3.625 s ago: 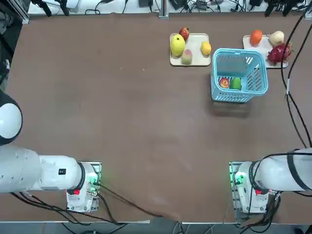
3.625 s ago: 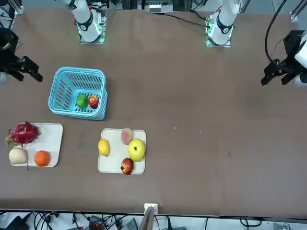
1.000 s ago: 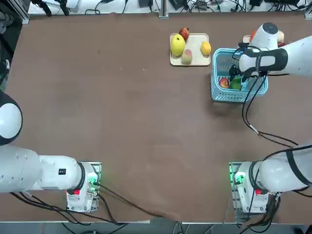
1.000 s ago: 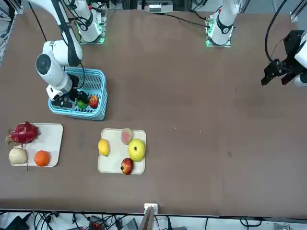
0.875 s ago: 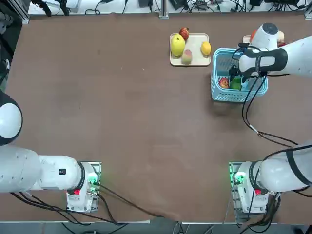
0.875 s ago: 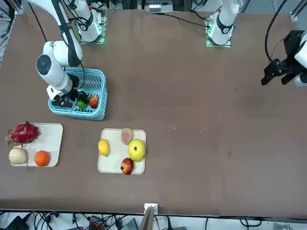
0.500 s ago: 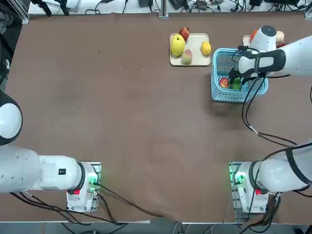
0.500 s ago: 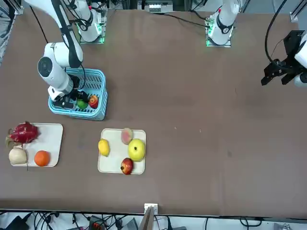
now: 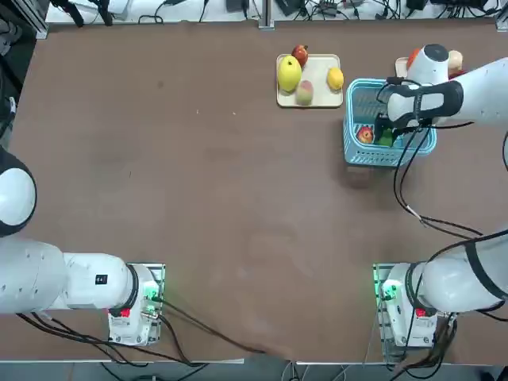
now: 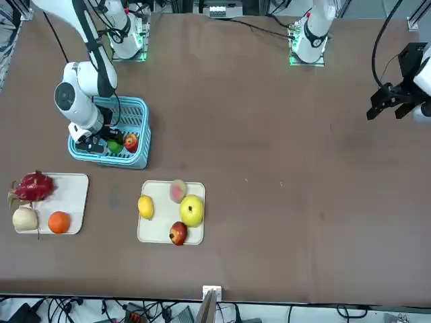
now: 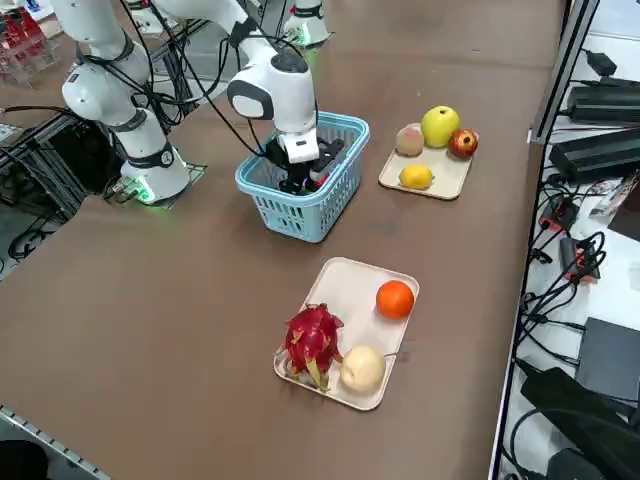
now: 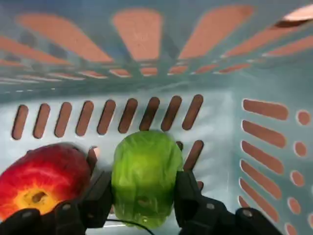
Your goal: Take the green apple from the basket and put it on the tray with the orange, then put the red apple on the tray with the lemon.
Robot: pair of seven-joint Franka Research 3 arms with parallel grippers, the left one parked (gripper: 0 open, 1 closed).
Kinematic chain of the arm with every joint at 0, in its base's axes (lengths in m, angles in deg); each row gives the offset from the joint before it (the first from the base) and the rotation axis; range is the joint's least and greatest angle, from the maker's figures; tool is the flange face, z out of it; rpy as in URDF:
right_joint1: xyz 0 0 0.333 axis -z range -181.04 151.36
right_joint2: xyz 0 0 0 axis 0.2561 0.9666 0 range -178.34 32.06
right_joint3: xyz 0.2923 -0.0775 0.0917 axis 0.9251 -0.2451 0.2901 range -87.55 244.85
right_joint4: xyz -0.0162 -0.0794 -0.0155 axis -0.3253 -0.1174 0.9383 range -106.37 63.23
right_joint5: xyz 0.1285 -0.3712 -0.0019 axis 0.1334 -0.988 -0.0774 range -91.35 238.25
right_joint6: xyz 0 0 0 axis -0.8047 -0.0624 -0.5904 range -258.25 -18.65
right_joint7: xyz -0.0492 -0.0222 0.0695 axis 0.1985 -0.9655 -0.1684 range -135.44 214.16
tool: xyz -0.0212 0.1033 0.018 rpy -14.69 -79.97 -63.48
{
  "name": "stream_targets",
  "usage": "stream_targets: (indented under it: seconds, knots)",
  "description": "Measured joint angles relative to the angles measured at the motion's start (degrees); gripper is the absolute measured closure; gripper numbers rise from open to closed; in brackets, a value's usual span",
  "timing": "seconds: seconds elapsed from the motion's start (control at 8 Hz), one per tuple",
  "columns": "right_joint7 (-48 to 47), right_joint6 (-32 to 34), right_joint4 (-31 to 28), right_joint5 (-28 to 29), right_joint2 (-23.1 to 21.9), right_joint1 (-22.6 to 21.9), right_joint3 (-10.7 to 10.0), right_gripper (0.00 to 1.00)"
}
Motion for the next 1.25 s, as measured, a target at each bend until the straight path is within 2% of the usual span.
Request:
stream_targets:
  seconds: [0.25,0.5,0.75,0.88,1.0,1.25]
  knots:
    - [-1.68,3.24,1.16,0.0,-2.36,-0.02,-0.11,0.36]
    - [-2.51,15.86,5.36,0.0,-9.28,-0.02,-0.11,0.36]
    - [-2.65,31.43,13.27,-0.03,-15.0,0.3,-0.26,0.36]
    - [-2.64,37.71,18.46,-0.19,-15.51,1.33,-0.35,0.36]
    - [-1.67,40.85,23.22,-0.39,-14.52,3.31,-0.46,0.36]
    - [2.43,41.3,30.78,-0.43,-7.66,7.4,-0.73,0.36]
